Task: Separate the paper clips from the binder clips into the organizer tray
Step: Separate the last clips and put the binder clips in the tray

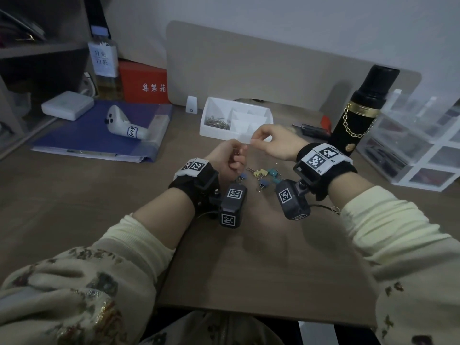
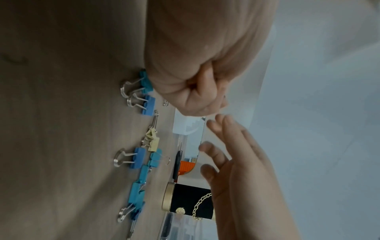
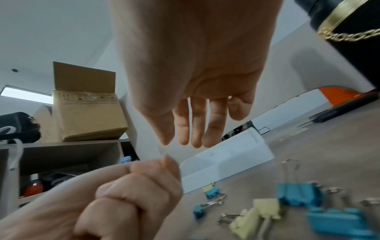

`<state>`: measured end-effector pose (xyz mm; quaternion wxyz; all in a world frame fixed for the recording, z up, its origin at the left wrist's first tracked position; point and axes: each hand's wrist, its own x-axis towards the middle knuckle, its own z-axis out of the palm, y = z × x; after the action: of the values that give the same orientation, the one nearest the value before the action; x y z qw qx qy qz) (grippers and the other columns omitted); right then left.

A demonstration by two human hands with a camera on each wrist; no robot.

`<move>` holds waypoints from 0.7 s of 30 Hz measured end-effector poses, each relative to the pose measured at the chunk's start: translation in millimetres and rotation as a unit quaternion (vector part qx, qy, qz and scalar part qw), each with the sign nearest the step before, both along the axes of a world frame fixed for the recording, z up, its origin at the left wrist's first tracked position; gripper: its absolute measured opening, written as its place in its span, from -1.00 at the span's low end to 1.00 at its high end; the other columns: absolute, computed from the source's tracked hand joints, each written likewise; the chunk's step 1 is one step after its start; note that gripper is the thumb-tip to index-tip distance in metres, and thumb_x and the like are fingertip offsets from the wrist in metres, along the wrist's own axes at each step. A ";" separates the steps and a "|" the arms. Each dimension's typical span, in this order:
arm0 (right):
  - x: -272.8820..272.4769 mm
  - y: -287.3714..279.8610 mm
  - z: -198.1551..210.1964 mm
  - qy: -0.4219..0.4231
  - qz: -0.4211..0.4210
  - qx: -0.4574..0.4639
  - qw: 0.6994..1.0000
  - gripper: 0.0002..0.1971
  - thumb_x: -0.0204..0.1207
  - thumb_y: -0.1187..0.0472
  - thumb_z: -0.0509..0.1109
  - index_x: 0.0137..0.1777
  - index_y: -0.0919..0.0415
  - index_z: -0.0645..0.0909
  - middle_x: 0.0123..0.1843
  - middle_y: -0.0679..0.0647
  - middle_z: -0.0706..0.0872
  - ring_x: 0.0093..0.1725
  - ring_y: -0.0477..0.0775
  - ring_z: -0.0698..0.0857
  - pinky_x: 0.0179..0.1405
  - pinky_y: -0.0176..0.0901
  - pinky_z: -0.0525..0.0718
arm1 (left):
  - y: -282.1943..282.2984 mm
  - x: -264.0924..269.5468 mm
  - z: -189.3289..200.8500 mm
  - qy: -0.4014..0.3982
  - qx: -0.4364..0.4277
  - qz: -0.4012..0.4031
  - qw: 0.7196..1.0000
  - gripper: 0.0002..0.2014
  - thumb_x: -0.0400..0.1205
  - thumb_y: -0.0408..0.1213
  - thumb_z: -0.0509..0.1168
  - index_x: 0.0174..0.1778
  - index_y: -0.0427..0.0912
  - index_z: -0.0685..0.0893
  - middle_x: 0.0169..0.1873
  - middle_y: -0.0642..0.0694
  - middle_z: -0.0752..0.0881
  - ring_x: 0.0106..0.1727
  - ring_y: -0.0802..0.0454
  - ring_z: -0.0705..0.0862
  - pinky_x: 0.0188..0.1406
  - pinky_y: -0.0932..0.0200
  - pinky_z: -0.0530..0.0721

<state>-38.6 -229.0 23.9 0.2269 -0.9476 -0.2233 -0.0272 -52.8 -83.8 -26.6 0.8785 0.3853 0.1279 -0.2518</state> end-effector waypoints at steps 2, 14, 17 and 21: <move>1.8 -13.8 -1.5 0.043 -0.024 -0.024 0.998 -0.77 0.62 0.06 0.28 0.09 0.19 0.66 0.05 0.04 0.73 -0.08 -0.03 0.63 0.03 -0.19 0.59 | -2.6 -1.1 -0.1 -0.008 0.030 0.007 1.000 -0.69 0.69 -0.30 0.02 -0.41 -0.11 0.37 -0.77 0.07 0.35 -0.85 0.21 0.24 -0.95 0.41 0.05; -6.5 -53.9 -15.0 0.215 -0.114 -0.255 0.936 -0.58 0.48 0.33 0.41 0.34 0.42 0.55 0.27 0.32 0.67 0.09 0.19 0.68 0.16 0.04 0.64 | -11.6 4.0 -2.9 0.004 0.063 0.008 0.998 -0.63 0.73 -0.21 -0.04 -0.44 -0.05 0.32 -0.75 0.08 0.31 -0.83 0.19 0.21 -0.90 0.46 0.05; -3.7 -56.7 -18.3 0.244 -0.136 -0.221 0.935 -0.63 0.52 0.27 0.41 0.30 0.37 0.57 0.11 0.26 0.74 -0.12 0.06 0.67 -0.14 -0.12 0.66 | -12.2 2.3 -2.7 0.007 0.062 0.011 0.998 -0.63 0.73 -0.21 -0.02 -0.44 -0.06 0.35 -0.74 0.08 0.32 -0.82 0.19 0.22 -0.90 0.45 0.06; -4.3 -48.4 -25.4 0.259 -0.143 -0.123 0.947 -0.67 0.58 0.22 0.38 0.26 0.40 0.55 -0.11 0.17 0.69 -0.19 0.02 0.67 -0.30 -0.24 0.71 | -9.6 1.3 -0.1 0.010 0.052 0.013 0.999 -0.62 0.74 -0.21 -0.03 -0.45 -0.07 0.35 -0.74 0.07 0.33 -0.82 0.18 0.22 -0.90 0.44 0.05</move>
<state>-42.9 -277.4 -1.5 0.1525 -0.9646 -0.0210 0.2142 -51.6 -93.3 -26.7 0.8591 0.4261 0.1547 -0.2374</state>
